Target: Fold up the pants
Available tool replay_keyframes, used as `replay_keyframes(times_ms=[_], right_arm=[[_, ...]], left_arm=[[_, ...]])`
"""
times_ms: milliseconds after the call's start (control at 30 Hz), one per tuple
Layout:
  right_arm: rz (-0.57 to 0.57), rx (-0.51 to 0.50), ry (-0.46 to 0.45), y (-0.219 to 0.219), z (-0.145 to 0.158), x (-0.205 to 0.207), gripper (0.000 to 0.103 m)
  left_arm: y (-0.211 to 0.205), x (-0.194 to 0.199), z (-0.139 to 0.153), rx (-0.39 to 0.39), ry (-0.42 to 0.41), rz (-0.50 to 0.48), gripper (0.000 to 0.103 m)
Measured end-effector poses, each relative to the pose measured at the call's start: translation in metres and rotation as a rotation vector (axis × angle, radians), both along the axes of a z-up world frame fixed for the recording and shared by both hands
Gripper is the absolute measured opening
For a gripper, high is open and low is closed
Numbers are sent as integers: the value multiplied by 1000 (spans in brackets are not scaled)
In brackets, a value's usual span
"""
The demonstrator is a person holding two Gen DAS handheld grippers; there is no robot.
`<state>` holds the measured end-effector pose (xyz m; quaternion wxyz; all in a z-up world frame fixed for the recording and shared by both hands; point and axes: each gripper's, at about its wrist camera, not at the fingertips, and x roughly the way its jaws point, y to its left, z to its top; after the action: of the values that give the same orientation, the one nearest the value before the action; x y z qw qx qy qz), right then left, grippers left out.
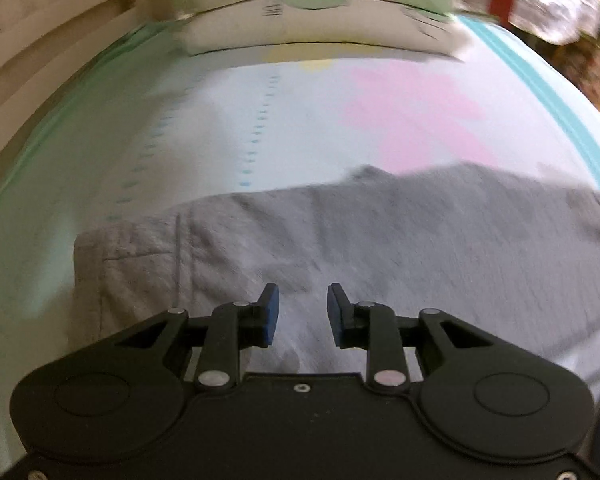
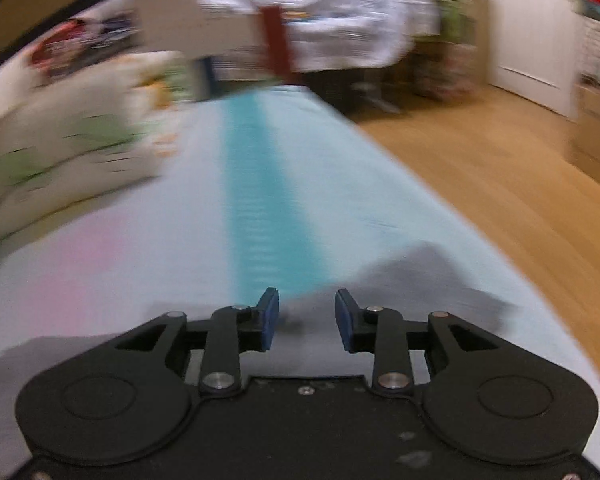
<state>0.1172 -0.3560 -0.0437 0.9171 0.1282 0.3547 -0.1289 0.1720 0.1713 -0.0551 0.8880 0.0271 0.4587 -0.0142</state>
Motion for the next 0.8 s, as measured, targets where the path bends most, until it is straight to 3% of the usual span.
replay_keyframes(times_ms=[233, 300, 433, 633, 800], right_arm=[[371, 126, -15, 136, 5, 68, 39], [455, 160, 39, 174, -1, 91, 39], [617, 197, 124, 241, -19, 130, 39], [755, 181, 218, 318, -38, 172, 39], [818, 140, 275, 356, -53, 200, 39]], left_arm=[[30, 2, -53, -89, 171, 77, 37], [30, -13, -55, -92, 131, 54, 37], [33, -26, -54, -132, 148, 75, 36], [48, -19, -54, -232, 201, 137, 36], [47, -20, -52, -223, 213, 122, 36]])
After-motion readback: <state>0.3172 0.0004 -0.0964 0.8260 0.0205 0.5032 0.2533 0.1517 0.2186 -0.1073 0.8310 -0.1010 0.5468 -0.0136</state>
